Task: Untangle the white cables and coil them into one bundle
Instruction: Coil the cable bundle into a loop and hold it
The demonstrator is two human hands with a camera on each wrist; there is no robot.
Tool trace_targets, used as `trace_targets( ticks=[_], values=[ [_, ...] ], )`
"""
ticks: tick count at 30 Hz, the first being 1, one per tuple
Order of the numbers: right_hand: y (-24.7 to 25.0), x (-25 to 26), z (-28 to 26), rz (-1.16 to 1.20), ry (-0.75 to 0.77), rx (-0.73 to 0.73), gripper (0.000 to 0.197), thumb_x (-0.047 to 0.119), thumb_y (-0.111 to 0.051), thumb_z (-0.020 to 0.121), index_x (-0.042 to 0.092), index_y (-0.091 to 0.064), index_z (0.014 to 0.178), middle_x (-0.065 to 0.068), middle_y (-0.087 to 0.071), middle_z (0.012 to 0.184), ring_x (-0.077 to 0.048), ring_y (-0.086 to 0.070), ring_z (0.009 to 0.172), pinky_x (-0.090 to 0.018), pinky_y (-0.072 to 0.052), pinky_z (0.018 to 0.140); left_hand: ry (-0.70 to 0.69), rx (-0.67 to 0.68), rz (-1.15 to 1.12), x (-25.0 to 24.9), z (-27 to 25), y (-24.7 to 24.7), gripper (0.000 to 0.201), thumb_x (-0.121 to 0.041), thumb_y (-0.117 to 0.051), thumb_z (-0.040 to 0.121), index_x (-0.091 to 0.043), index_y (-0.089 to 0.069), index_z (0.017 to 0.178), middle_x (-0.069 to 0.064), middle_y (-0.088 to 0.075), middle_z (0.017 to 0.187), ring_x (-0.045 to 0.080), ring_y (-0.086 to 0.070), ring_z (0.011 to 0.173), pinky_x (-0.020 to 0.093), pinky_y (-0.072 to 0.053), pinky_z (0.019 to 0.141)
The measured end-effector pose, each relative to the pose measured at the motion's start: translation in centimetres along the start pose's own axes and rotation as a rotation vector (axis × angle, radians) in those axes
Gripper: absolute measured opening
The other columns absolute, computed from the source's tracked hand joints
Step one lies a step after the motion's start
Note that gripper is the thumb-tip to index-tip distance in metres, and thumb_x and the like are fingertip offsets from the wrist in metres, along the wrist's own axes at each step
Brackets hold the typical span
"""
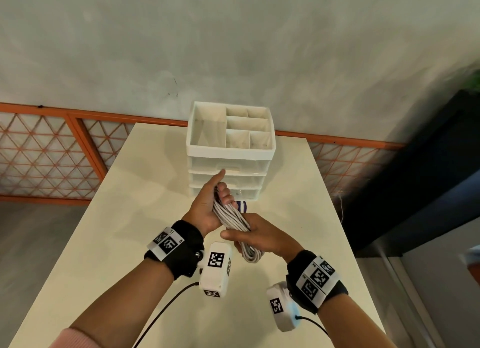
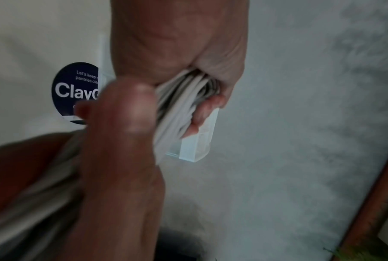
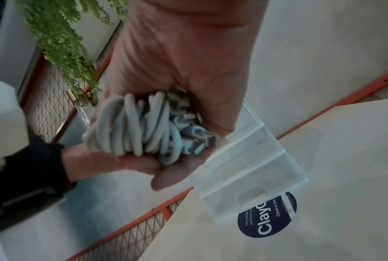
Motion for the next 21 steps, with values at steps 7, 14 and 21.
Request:
trace_targets(
  ticks=[7,14,21],
  values=[
    [1.2,-1.9,1.1,-0.055,-0.064,-0.018,0.026,0.032,-0.055,0.094,0.019,-0.054,0.072,0.002,-0.059,0.064,-0.005,-0.057,0.054,-0.020,-0.045,0.063,0.061,-0.013,0.114,0.8,3.7,0.1,0.045,-0.026,-0.060,0.085,-0.019,-0.038,0.046,-0.005,-0.034,0.039,0.009,-0.036,0.035,0.022,-0.040,0.049],
    [3.8,-5.3,0.6,0.029,-0.215,-0.063,0.023,0.032,-0.059,0.091,0.016,-0.059,0.074,0.002,-0.060,0.063,-0.008,-0.058,0.055,-0.020,-0.046,0.064,0.073,-0.039,0.261,1.6,7.5,2.8,0.065,-0.065,-0.047,0.083,-0.011,-0.059,0.116,0.002,-0.065,0.111,0.019,-0.058,0.105,0.039,-0.043,0.097],
    [3.7,-8.8,-0.6,0.077,-0.297,-0.121,0.031,0.031,-0.058,0.091,0.004,-0.062,0.075,-0.017,-0.063,0.068,-0.012,-0.059,0.054,-0.018,-0.048,0.062,-0.137,-0.211,0.172,1.2,9.8,3.6,0.067,-0.049,-0.038,0.093,-0.003,-0.030,0.141,0.012,-0.041,0.145,0.018,-0.049,0.118,0.034,-0.043,0.100]
  ],
)
Point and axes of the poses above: each hand's wrist, its own z-axis towards the middle knuckle, its own y-axis out of the back of the hand, x = y × z, the point moved 1 cm from there along z, towards the middle knuckle
